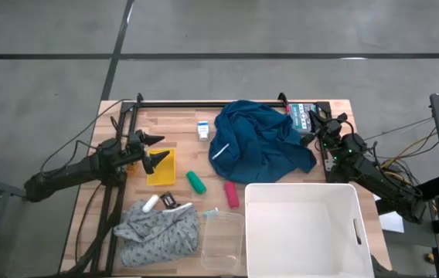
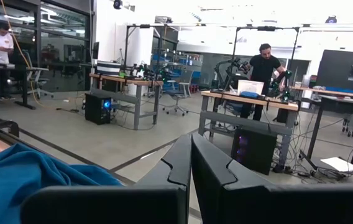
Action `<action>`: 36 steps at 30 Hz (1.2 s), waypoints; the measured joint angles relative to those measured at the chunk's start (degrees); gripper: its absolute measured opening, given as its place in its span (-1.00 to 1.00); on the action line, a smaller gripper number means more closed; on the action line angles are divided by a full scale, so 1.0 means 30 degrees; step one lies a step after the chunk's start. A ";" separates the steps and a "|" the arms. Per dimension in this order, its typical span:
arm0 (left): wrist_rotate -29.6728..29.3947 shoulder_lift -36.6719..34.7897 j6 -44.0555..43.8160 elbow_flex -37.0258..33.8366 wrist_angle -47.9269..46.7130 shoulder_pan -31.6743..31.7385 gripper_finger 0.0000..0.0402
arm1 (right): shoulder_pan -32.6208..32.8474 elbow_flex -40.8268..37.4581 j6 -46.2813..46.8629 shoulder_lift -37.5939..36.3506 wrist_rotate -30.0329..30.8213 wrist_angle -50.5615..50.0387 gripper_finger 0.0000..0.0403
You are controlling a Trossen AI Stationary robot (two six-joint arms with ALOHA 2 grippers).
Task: Pick & Place Medicine items
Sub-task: Put the green rolled bandage into the yellow bin
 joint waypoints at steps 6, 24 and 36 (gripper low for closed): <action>-0.0004 0.0000 0.0000 0.0000 0.0007 0.0000 0.99 | -0.0005 0.0000 0.0005 0.0001 -0.0004 0.0000 -0.96; 0.0207 0.0163 0.4502 0.2579 -0.2356 -0.0095 0.99 | -0.0005 0.0000 0.0005 -0.0005 -0.0005 0.0000 -0.96; 0.0200 0.4525 0.6051 0.6567 -0.4260 -0.0109 0.99 | -0.0005 0.0000 0.0005 0.0001 -0.0005 0.0000 -0.96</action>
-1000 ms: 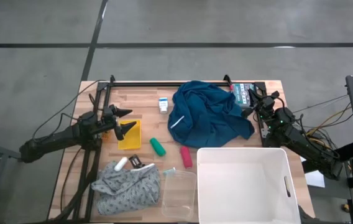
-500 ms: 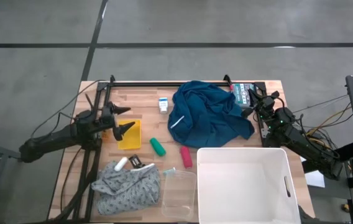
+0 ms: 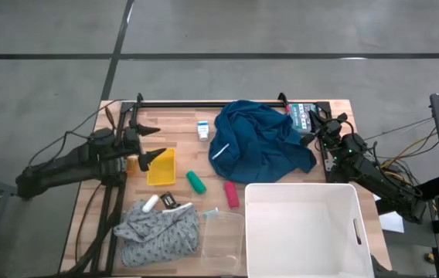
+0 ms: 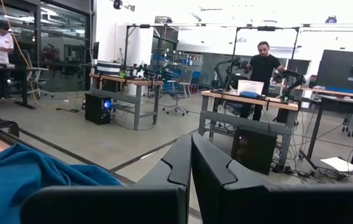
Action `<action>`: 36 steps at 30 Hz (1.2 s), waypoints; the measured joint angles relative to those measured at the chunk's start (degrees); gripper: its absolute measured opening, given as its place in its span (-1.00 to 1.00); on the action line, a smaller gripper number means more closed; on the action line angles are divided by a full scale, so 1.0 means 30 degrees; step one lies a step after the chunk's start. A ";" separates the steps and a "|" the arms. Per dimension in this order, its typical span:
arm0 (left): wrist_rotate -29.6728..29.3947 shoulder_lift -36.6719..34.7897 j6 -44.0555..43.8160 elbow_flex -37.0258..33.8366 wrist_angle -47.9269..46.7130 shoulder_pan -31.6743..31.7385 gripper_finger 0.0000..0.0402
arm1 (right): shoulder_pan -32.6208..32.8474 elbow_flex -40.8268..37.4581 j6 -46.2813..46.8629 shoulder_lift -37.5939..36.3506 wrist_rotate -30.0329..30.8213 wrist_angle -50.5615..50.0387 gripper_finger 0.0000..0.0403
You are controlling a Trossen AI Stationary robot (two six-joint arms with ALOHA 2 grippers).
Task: Pick & Place Medicine items
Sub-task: Put the green rolled bandage into the yellow bin
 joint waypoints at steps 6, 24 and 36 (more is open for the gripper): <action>0.0007 0.4156 0.0630 0.2817 -0.1207 -0.0023 0.99 | 0.0007 0.0000 0.0000 0.0001 -0.0001 -0.0007 -0.96; -0.0359 1.2753 0.3998 0.8340 -0.3128 -0.3454 0.98 | 0.0004 0.0000 0.0000 0.0001 -0.0001 -0.0004 -0.96; -0.1137 1.4677 0.3977 0.9148 -0.3193 -0.5464 0.97 | 0.0000 0.0000 0.0000 0.0001 -0.0001 0.0000 -0.96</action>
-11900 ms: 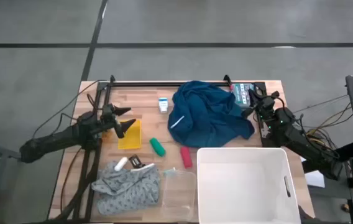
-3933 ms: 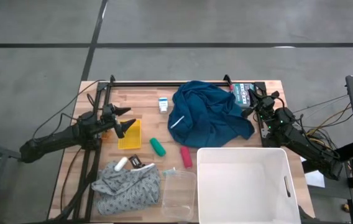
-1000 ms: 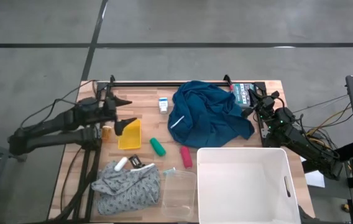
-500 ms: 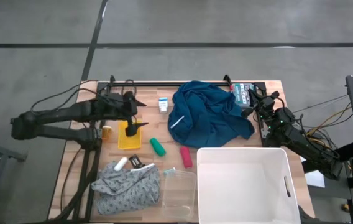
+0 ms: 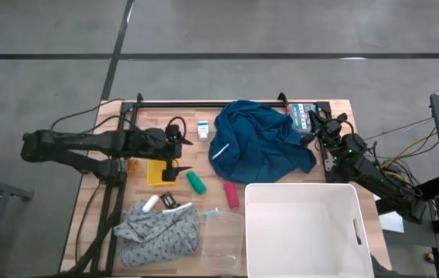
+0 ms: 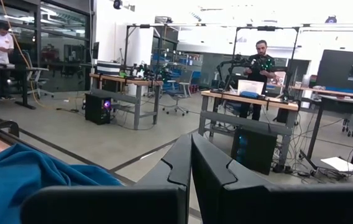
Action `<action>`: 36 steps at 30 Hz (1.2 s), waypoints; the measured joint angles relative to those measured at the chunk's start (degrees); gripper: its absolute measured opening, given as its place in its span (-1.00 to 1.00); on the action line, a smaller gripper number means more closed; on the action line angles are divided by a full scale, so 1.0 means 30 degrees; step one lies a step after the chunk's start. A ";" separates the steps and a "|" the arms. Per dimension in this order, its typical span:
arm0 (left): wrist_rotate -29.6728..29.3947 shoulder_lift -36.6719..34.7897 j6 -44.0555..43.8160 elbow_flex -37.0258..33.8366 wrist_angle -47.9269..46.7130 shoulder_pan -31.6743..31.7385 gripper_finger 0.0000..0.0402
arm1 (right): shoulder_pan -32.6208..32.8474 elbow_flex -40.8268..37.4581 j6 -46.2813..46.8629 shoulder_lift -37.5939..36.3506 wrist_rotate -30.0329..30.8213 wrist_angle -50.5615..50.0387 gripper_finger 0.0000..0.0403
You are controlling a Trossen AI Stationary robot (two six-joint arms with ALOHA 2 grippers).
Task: Pick & Place Medicine items
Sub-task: Put the green rolled bandage into the yellow bin
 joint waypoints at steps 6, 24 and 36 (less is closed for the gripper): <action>0.0626 0.0882 -0.0560 -0.0015 0.0161 -0.0022 0.96 | 0.0007 0.0000 0.0000 -0.0007 0.0000 -0.0007 -0.96; 0.2018 0.5587 -0.0506 -0.0044 0.0851 -0.0396 0.92 | 0.0007 0.0000 0.0000 0.0000 0.0000 0.0000 -0.96; 0.2018 0.8030 -0.0427 -0.0051 0.0872 -0.0915 0.92 | 0.0005 0.0000 0.0000 0.0000 0.0000 0.0000 -0.96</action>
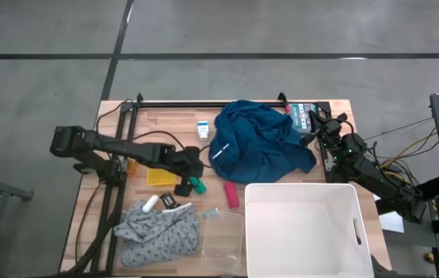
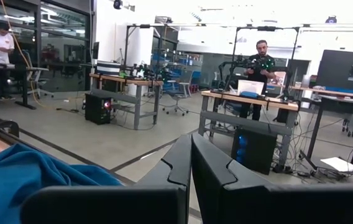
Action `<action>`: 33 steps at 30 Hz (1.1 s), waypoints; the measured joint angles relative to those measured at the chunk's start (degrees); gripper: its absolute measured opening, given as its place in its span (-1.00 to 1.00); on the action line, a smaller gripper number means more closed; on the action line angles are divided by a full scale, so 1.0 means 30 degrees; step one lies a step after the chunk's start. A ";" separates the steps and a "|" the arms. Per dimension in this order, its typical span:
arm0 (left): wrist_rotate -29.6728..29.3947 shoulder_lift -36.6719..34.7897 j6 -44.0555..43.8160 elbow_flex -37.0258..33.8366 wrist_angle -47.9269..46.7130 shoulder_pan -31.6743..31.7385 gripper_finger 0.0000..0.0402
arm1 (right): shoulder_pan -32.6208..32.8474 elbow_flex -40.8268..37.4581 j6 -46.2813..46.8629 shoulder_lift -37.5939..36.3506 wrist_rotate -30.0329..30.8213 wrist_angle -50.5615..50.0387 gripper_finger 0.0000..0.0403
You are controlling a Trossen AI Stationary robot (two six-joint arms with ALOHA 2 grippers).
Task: Pick & Place Medicine items
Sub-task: Put the green rolled bandage into the yellow bin
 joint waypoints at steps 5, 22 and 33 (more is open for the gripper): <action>-0.0002 0.0618 0.0715 -0.0080 0.0033 -0.0155 0.92 | 0.0001 0.0000 0.0000 0.0000 0.0000 0.0000 -0.96; -0.0104 0.2562 0.0456 -0.0095 0.0075 -0.0623 0.90 | 0.0002 0.0000 0.0000 0.0000 0.0000 0.0000 -0.96; -0.0685 0.3432 0.0278 -0.0095 -0.0015 -0.0623 0.90 | -0.0005 0.0000 0.0000 0.0000 0.0000 0.0000 -0.96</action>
